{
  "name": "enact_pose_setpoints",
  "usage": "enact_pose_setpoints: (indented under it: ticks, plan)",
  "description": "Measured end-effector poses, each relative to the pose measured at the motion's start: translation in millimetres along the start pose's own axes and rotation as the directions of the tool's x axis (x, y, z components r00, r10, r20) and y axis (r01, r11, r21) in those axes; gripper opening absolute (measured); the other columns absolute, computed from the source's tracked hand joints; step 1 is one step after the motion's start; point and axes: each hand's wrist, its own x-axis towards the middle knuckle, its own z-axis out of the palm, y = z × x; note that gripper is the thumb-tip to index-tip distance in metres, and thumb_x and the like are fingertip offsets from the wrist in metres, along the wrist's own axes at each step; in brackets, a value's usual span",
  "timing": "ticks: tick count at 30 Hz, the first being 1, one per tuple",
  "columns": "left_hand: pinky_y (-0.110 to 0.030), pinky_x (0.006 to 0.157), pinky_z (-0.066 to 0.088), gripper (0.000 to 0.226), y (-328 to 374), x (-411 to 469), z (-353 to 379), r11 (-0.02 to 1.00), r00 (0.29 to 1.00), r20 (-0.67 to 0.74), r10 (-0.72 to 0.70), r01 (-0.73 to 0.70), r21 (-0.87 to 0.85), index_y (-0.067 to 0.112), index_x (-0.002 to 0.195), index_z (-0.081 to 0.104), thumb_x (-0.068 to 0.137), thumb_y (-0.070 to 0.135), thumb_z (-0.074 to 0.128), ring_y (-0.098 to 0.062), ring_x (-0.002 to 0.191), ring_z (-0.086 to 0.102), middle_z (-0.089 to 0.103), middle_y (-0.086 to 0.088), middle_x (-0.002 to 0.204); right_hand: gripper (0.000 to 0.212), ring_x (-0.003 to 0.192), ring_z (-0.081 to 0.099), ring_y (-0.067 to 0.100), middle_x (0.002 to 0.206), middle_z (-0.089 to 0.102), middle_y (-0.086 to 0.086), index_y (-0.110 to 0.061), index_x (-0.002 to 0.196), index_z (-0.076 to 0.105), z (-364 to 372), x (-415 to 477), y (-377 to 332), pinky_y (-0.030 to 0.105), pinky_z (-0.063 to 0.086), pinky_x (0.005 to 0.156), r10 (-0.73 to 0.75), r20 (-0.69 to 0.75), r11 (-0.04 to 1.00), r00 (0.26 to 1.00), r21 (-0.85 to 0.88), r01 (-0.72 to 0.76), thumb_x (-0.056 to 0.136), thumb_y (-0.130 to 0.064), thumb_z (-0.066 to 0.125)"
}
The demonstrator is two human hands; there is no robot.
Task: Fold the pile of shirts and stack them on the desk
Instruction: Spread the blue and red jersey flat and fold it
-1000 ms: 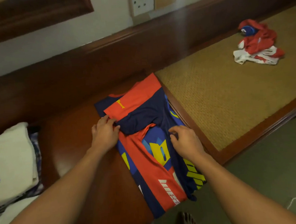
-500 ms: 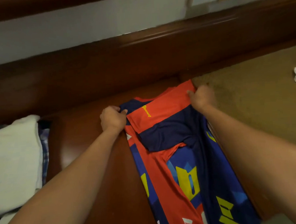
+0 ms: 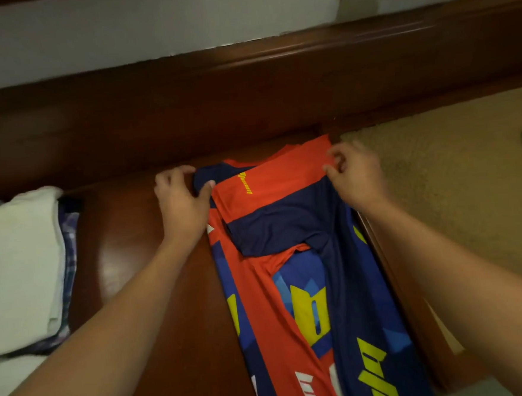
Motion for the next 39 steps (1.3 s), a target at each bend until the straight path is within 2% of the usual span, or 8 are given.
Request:
enact_pose_setpoints:
  ticks: [6, 9, 11, 16, 20, 25, 30, 39]
  plan:
    - [-0.043, 0.076, 0.051, 0.025, 20, -128, -3, 0.824, 0.757, 0.43, 0.492, -0.564, 0.05, 0.022, 0.105, 0.069, 0.094, 0.042, 0.058, -0.023, 0.089, 0.057, 0.052, -0.001, 0.097, 0.008, 0.08, 0.069, 0.023, 0.076, 0.071, -0.002, -0.022, 0.084, 0.071, -21, -123, 10, 0.035, 0.054, 0.072, 0.031, 0.4, 0.991, 0.916, -0.134, 0.025, 0.086, -0.029, 0.075]
    - [-0.04, 0.086, 0.049, 0.033, 26, -169, -12, 0.726, 0.507, 0.708, 0.492, -0.687, -0.013, 0.035, 0.119, 0.066, 0.092, 0.05, 0.058, -0.017, 0.104, 0.053, 0.051, 0.004, 0.114, 0.028, 0.085, 0.068, 0.02, 0.072, 0.068, -0.005, -0.024, 0.078, 0.065, -33, -172, 14, 0.037, 0.054, 0.073, 0.12, 0.505, 0.983, 0.855, -0.183, -0.03, 0.085, -0.049, 0.074]
    - [-0.034, 0.092, 0.043, 0.037, 30, -187, -15, 0.678, 0.446, 0.783, 0.433, -0.734, 0.043, 0.042, 0.124, 0.061, 0.09, 0.056, 0.06, -0.014, 0.113, 0.046, 0.045, 0.006, 0.126, 0.042, 0.088, 0.067, 0.023, 0.08, 0.068, -0.003, -0.021, 0.076, 0.062, -38, -201, 11, 0.037, 0.053, 0.072, 0.164, 0.555, 0.969, 0.816, -0.244, -0.029, 0.083, -0.062, 0.069]
    - [-0.045, 0.085, 0.052, 0.018, 46, -217, -9, 0.795, 0.671, 0.625, 0.4, -0.593, 0.129, 0.027, 0.098, 0.071, 0.087, 0.041, 0.074, -0.024, 0.106, 0.053, 0.048, -0.001, 0.121, 0.033, 0.099, 0.064, 0.036, 0.105, 0.066, 0.013, -0.013, 0.088, 0.057, -35, -261, -6, 0.034, 0.04, 0.066, 0.213, 0.621, 0.951, 0.755, -0.309, -0.014, 0.091, -0.045, 0.063]
    - [-0.044, 0.096, 0.051, 0.032, 53, -251, -4, 0.889, 0.859, 0.422, 0.29, -0.405, 0.215, 0.023, 0.113, 0.066, 0.085, 0.031, 0.078, -0.032, 0.117, 0.051, 0.041, -0.009, 0.138, 0.027, 0.083, 0.062, 0.033, 0.078, 0.064, 0.007, -0.01, 0.072, 0.058, -47, -276, -2, 0.038, 0.047, 0.061, 0.207, 0.489, 0.977, 0.848, -0.143, -0.156, 0.089, -0.032, 0.06]
    - [-0.044, 0.086, 0.049, 0.04, 57, -320, -5, 0.87, 0.88, 0.362, 0.307, -0.414, 0.267, 0.023, 0.108, 0.068, 0.073, 0.032, 0.086, -0.029, 0.107, 0.053, 0.05, -0.006, 0.123, 0.039, 0.095, 0.065, 0.034, 0.096, 0.068, 0.008, -0.015, 0.087, 0.062, -44, -320, 8, 0.035, 0.044, 0.066, 0.203, 0.533, 0.967, 0.821, -0.24, -0.083, 0.091, -0.054, 0.062]
    - [-0.043, 0.071, 0.047, 0.025, 39, -398, -13, 0.936, 0.959, 0.156, 0.236, -0.268, 0.229, 0.018, 0.093, 0.069, 0.075, 0.022, 0.087, -0.025, 0.089, 0.054, 0.052, -0.003, 0.099, 0.025, 0.095, 0.066, 0.032, 0.094, 0.071, 0.007, -0.018, 0.09, 0.065, -43, -366, 14, 0.035, 0.041, 0.065, 0.179, 0.421, 0.981, 0.889, -0.15, -0.126, 0.095, -0.043, 0.062]
    - [-0.049, 0.097, 0.046, 0.071, 15, -459, -30, 0.861, 0.896, 0.368, 0.249, -0.379, 0.34, 0.031, 0.137, 0.057, 0.074, 0.012, 0.083, -0.027, 0.127, 0.048, 0.05, -0.004, 0.144, 0.027, 0.106, 0.063, 0.034, 0.111, 0.067, 0.009, -0.015, 0.107, 0.066, -3, -442, 32, 0.039, 0.048, 0.078, 0.306, 0.33, 0.952, 0.893, -0.103, -0.288, 0.092, -0.037, 0.068]
